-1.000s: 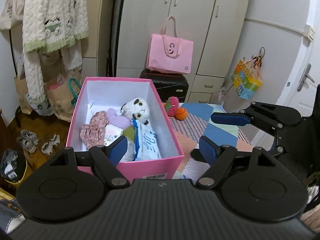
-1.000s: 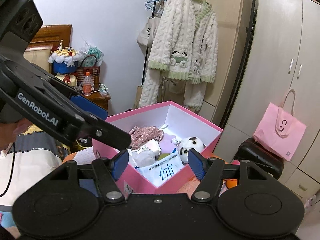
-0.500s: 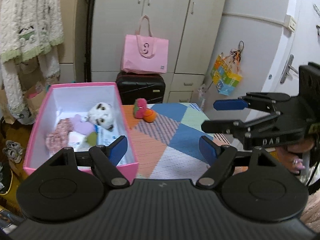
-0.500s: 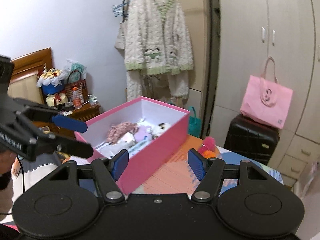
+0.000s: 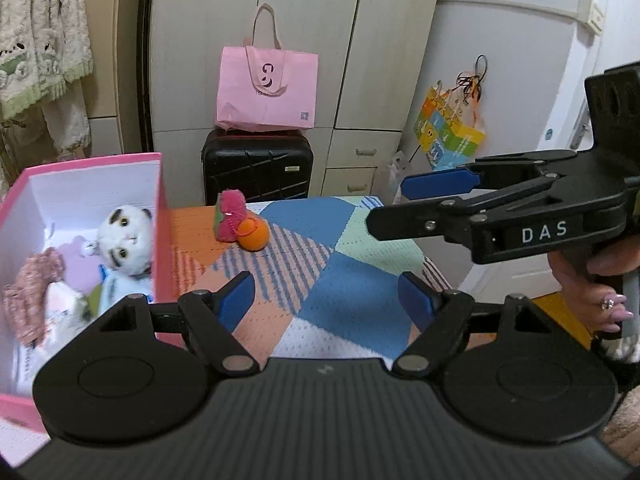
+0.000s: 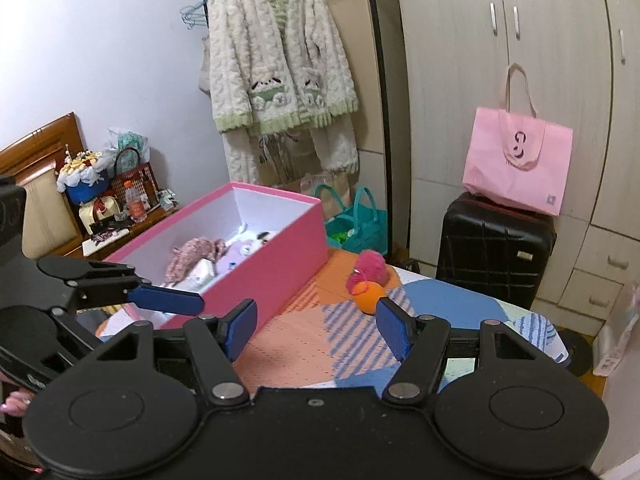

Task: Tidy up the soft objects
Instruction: 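Withdraw the left tool while the right tool moves toward the pink fuzzy keychain, then close the right tool on the pink fuzzy keychain with orange ball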

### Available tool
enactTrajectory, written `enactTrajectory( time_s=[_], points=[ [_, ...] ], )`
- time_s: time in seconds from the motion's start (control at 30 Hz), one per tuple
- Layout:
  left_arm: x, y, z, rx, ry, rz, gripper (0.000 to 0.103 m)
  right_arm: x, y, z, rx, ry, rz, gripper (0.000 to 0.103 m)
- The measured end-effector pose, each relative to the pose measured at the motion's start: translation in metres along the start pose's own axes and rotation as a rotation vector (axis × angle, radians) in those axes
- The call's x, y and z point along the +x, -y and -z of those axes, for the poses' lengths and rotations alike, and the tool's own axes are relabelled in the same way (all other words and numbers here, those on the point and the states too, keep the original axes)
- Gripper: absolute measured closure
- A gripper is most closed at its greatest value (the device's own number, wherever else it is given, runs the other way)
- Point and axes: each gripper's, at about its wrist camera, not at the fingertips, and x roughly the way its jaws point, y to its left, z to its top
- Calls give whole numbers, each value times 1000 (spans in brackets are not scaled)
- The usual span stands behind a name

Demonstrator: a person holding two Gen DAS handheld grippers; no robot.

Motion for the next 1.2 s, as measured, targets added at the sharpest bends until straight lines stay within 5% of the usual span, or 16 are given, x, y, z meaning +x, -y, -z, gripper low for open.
enactTrajectory(
  time_s=[0.43, 0.83, 1.03, 1.2],
  points=[
    [97, -24, -5, -170, 67, -123, 25, 88, 70, -18, 48, -134, -143, 32],
    [163, -54, 1, -357, 23, -190, 29, 171, 105, -38, 81, -206, -222, 32],
    [177, -57, 2, -382, 15, -185, 29, 208, 122, -42, 147, -233, -223, 32],
    [185, -54, 3, -359, 26, -262, 29, 231, 131, -40, 200, -264, -229, 32]
  ],
)
